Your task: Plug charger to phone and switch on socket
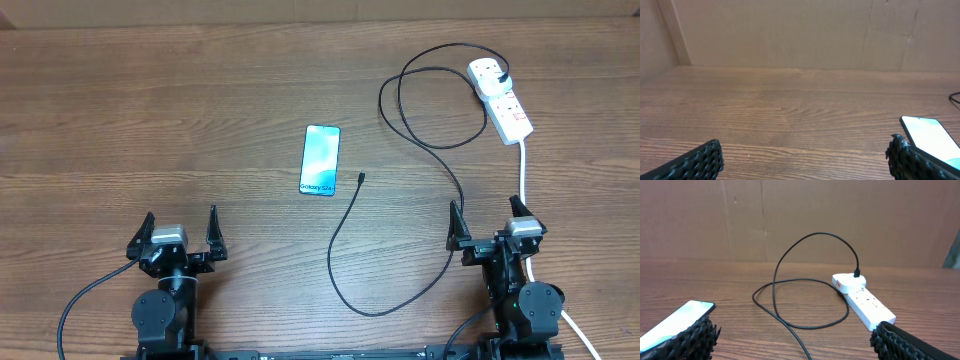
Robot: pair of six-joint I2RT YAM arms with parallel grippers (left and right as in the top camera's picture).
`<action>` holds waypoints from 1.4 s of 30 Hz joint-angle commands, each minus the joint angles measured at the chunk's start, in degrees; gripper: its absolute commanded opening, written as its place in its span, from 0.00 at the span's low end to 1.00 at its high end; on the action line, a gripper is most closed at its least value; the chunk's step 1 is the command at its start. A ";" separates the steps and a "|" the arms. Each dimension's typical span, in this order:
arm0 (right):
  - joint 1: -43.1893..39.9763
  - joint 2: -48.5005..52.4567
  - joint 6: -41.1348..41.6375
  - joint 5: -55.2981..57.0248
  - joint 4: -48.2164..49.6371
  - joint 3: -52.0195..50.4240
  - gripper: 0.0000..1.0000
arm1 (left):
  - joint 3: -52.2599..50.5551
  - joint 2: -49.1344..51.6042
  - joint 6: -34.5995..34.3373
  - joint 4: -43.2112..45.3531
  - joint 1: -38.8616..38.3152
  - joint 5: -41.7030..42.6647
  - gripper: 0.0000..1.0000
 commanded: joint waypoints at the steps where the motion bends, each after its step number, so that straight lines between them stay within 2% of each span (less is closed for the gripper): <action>1: 0.11 -0.61 -0.07 -0.07 0.42 -0.61 1.00 | -0.22 -0.55 -0.57 0.07 0.42 0.87 0.99; 42: 0.11 -0.61 -0.07 -0.07 0.42 -0.61 1.00 | -0.22 -0.55 -0.57 0.07 -0.94 0.87 1.00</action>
